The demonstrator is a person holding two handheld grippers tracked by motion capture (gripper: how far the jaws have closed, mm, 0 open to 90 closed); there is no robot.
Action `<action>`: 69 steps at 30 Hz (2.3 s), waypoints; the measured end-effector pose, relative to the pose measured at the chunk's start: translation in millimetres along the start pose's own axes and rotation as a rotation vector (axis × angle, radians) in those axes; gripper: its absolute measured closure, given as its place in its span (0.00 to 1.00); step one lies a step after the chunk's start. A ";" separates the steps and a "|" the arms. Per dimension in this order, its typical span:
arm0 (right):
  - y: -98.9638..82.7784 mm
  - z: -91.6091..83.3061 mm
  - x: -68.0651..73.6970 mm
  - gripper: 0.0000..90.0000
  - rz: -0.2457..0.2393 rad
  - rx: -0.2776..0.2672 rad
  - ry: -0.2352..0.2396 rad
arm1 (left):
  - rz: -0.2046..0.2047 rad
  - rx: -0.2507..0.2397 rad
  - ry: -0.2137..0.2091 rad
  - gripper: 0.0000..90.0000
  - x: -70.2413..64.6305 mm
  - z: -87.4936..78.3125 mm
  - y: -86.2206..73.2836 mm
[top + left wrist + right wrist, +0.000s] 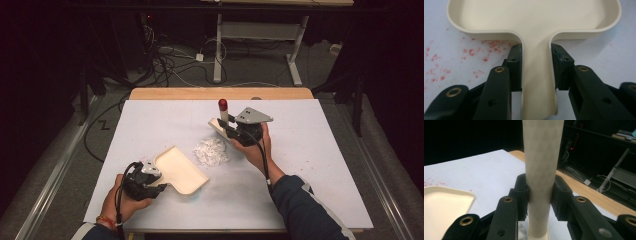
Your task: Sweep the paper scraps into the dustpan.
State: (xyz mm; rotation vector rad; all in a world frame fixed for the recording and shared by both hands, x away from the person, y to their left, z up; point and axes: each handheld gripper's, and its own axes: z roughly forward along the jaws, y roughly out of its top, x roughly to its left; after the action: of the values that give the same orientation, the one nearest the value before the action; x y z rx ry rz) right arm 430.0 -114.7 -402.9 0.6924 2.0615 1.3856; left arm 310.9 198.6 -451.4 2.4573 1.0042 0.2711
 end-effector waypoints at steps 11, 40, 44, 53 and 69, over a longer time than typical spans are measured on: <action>1.1 4.9 12.4 0.77 0.052 -0.035 0.051 | 0.023 0.026 -0.008 0.70 0.8 14.0 19.9; 18.9 4.9 76.3 0.78 -0.012 -0.088 0.162 | 0.020 0.026 -0.011 0.70 -8.0 24.9 39.0; 22.5 -1.8 71.4 0.78 -0.014 -0.096 0.144 | 0.019 0.030 -0.005 0.70 -8.1 25.1 37.6; 33.2 -23.0 51.9 0.78 0.026 -0.139 0.115 | 0.009 0.028 -0.004 0.70 -5.2 23.8 31.6; 20.9 -12.7 26.1 0.78 0.005 -0.100 0.018 | -0.004 0.045 -0.003 0.70 2.9 15.4 18.8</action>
State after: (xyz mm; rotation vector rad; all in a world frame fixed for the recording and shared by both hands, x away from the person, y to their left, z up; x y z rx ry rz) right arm 404.9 -98.1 -383.6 0.6448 1.9906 1.4915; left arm 329.7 183.6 -455.5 2.4949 1.0251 0.2461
